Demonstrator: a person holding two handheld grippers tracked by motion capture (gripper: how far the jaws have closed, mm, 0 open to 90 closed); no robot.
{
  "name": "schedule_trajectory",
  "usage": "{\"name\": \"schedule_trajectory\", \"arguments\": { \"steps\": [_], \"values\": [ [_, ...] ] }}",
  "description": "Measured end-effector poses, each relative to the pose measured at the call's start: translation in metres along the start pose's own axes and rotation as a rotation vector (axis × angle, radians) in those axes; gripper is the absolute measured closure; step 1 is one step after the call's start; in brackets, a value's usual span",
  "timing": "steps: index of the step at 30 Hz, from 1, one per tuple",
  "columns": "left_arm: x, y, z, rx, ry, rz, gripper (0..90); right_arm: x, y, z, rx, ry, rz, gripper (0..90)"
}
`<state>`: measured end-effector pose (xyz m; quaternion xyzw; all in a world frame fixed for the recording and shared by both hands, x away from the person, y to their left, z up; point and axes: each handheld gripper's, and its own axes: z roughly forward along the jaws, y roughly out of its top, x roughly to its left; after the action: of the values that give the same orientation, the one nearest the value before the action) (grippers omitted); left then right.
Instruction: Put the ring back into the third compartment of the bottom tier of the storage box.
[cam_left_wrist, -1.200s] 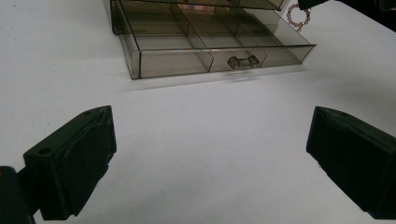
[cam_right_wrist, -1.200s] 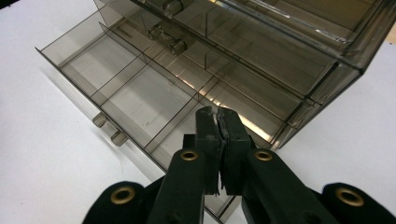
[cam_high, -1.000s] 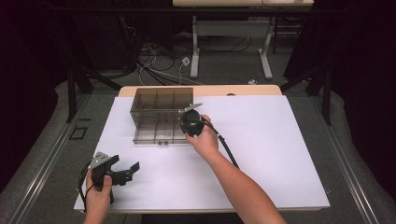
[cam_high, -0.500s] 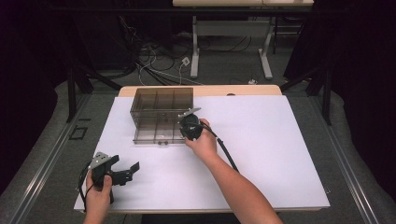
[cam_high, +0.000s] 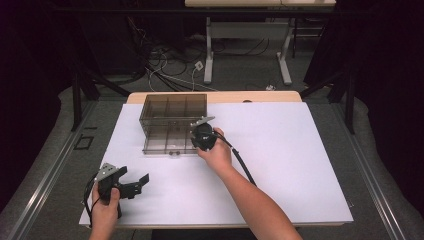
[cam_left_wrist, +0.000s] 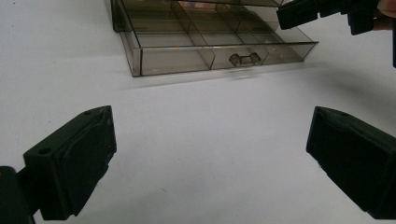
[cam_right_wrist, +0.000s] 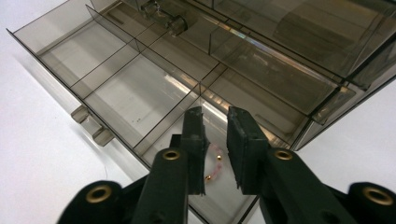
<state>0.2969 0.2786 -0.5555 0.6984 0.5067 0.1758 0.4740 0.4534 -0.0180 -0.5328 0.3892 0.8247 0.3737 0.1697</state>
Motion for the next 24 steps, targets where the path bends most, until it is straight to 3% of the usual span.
{"name": "schedule_trajectory", "arguments": {
  "steps": [1,2,5,6,14,21,23,24],
  "values": [
    [0.0,0.0,0.0,-0.001,0.001,-0.002,1.9,-0.001,0.001,-0.002,0.023,0.001,-0.006,74.5],
    [0.0,0.0,0.0,-0.002,0.001,-0.002,1.9,-0.001,0.0,-0.001,-0.003,0.0,0.0,73.2],
    [0.0,0.0,0.0,-0.001,0.001,-0.002,1.9,-0.003,0.001,-0.005,0.015,0.001,-0.012,69.3],
    [0.0,0.0,0.0,0.002,0.0,0.001,1.9,-0.002,0.0,-0.004,-0.022,0.0,0.004,68.2],
    [0.0,0.0,0.001,0.006,-0.001,0.003,1.9,-0.005,-0.002,-0.008,-0.034,0.008,-0.003,61.1],
    [-0.001,0.0,0.002,0.01,-0.001,0.003,1.9,-0.01,-0.005,-0.014,-0.121,0.044,-0.002,54.6],
    [-0.001,0.0,0.002,0.006,-0.001,0.001,1.9,-0.012,-0.004,-0.017,-0.103,0.038,-0.002,51.2],
    [-0.001,0.0,0.002,0.008,0.0,0.001,1.9,-0.013,-0.005,-0.017,-0.122,0.039,-0.009,50.8]
  ]
}}
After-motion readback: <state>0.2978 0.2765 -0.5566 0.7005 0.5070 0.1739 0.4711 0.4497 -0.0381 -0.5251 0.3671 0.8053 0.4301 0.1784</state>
